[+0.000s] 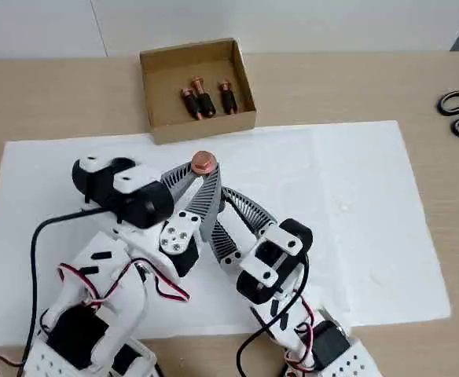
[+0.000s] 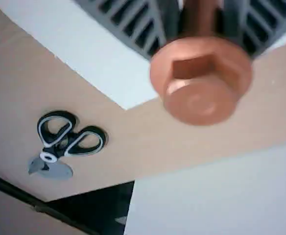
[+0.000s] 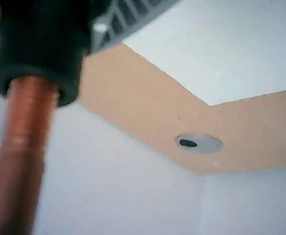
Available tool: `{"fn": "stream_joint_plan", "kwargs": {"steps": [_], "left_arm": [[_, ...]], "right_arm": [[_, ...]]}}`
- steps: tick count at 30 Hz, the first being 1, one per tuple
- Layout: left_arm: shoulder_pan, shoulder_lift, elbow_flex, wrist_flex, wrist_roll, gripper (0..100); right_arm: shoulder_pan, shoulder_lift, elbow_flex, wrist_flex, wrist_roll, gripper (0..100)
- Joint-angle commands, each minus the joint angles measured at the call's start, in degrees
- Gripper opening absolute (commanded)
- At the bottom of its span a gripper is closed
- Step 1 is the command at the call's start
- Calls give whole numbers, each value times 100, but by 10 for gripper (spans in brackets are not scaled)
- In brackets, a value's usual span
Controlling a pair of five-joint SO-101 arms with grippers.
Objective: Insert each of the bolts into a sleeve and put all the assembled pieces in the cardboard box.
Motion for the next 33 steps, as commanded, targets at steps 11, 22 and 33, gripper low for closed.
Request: {"fn": "stream_joint_plan", "kwargs": {"steps": [11,22,33], "left_arm": [[149,-18,-40,334,-193,8],[149,-26,-40,905,-299,156],[114,-18,-4,985,-404,159]], "right_arm": [[-13,-75,44,198,35,5],[-13,-75,44,198,35,5],[-13,-75,44,198,35,5]]}}
